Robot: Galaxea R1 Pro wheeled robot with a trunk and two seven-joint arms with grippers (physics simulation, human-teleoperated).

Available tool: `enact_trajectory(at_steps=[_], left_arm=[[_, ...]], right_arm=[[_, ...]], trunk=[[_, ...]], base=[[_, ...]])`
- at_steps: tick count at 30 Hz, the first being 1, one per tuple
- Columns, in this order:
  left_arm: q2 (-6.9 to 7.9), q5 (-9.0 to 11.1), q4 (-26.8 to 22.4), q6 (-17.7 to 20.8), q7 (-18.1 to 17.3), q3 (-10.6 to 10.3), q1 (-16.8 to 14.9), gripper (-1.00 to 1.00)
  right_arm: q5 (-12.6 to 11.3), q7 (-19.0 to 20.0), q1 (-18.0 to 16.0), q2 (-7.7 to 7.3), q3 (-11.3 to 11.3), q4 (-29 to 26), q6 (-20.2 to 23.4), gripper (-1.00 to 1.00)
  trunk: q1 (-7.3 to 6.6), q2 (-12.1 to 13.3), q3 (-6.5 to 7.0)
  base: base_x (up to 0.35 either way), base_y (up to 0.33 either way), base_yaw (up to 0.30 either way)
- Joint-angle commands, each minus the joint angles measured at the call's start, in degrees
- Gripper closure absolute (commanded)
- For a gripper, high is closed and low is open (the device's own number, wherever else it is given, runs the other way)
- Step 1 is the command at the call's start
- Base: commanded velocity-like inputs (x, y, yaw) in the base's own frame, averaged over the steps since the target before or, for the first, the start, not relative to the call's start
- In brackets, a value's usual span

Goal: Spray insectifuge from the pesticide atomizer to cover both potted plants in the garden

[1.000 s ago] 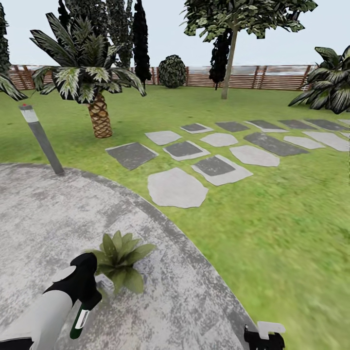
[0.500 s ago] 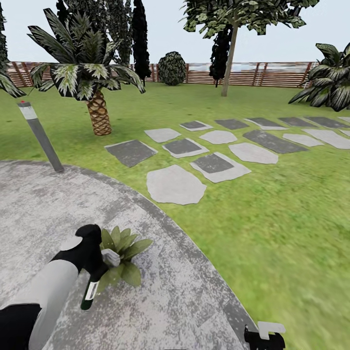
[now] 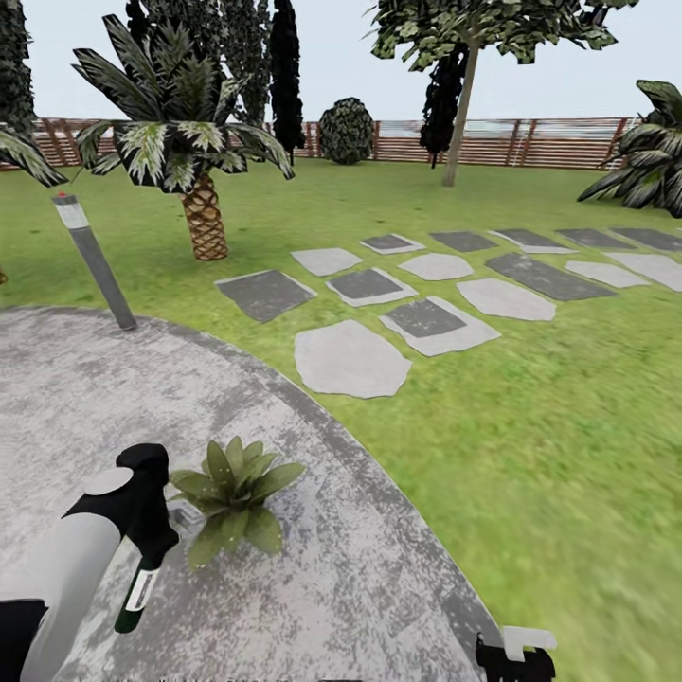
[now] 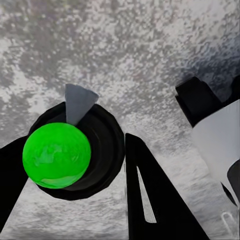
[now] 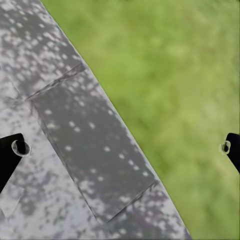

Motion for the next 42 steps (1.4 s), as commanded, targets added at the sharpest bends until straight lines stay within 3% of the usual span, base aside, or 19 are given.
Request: enact_trajectory(at_steps=[1,7,11,13,24,42], left_arm=[[0.02,-0.39,-0.12,0.69,-0.52,0.08,0.44,1.00],[-0.68,0.13,-0.06,0.85,0.88,0.38,3.07,1.00],[-0.85,4.73,0.01,0.92,3.53,0.41,3.41,1.00],[-0.85,5.32,0.00,0.92,4.40,0.41,3.43,1.00],[-0.77,5.61,-0.86,0.99,5.90,1.59,3.45,1.00],[-0.87,5.61,-1.01,1.06,5.94,1.80,3.45,1.00]], right_arm=[[0.55,-0.24,-0.03,0.00,-0.32,0.05,-0.12,-1.00],[0.53,-0.19,-0.03,0.00,-0.32,0.05,-0.12,-1.00],[0.53,-0.22,-0.03,0.00,-0.32,0.05,-0.12,-1.00],[0.53,-0.23,-0.03,0.00,-0.32,0.05,-0.12,-1.00],[0.53,-0.24,-0.03,0.00,-0.32,0.05,-0.12,-1.00],[0.61,-0.23,-0.03,0.00,-0.32,0.05,-0.12,-1.00]], trunk=[[-0.01,-0.02,-0.10],[-0.01,-0.02,-0.44],[-0.01,-0.02,-0.67],[-0.01,-0.02,-0.75],[-0.01,-0.02,-0.82],[-0.01,-0.02,-1.63]], base=[[0.000,0.000,0.209],[0.026,-0.029,0.211],[0.132,-0.208,0.210],[0.036,-0.260,0.124],[-0.036,-0.268,0.020],[0.253,-0.102,0.222]])
